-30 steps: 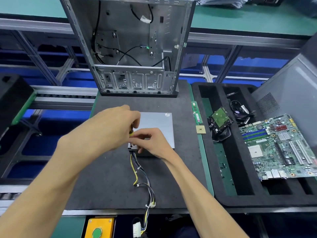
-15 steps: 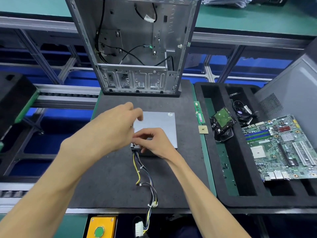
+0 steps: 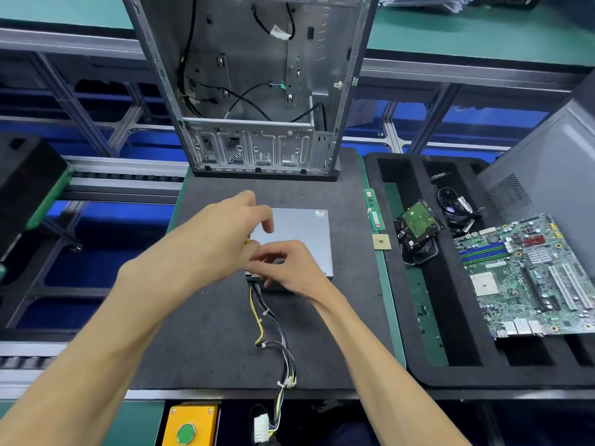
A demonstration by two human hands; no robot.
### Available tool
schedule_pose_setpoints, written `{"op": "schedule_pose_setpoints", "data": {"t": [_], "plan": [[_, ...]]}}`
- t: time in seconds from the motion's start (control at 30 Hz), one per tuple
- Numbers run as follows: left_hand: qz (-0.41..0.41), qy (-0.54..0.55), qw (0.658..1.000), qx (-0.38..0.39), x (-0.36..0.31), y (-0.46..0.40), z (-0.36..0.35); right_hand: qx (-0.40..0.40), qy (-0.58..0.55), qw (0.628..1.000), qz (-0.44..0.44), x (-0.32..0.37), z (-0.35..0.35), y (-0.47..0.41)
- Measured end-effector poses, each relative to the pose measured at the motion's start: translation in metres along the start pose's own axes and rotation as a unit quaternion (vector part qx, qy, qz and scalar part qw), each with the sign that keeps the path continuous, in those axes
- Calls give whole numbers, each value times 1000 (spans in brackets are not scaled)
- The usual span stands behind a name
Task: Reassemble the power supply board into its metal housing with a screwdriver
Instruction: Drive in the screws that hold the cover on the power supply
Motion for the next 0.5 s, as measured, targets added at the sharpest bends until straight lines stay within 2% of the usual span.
{"op": "schedule_pose_setpoints", "data": {"t": [0.2,0.5], "plan": [[-20,31,999,10,-6,8,8,5,-3,1000,8,4,2,-1],[25,-60,997,-42,-4,4,20,9,-38,999,-2,6,3,-1]]}}
Point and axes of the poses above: each hand's wrist, its own y-axis away from the middle knuckle, its own z-axis out of the back of the hand, x = y × z, the point moved 5 cm from there along -y, towards the middle knuckle, and after that the axes turned 4 degrees about y, right-handed, at the moved point
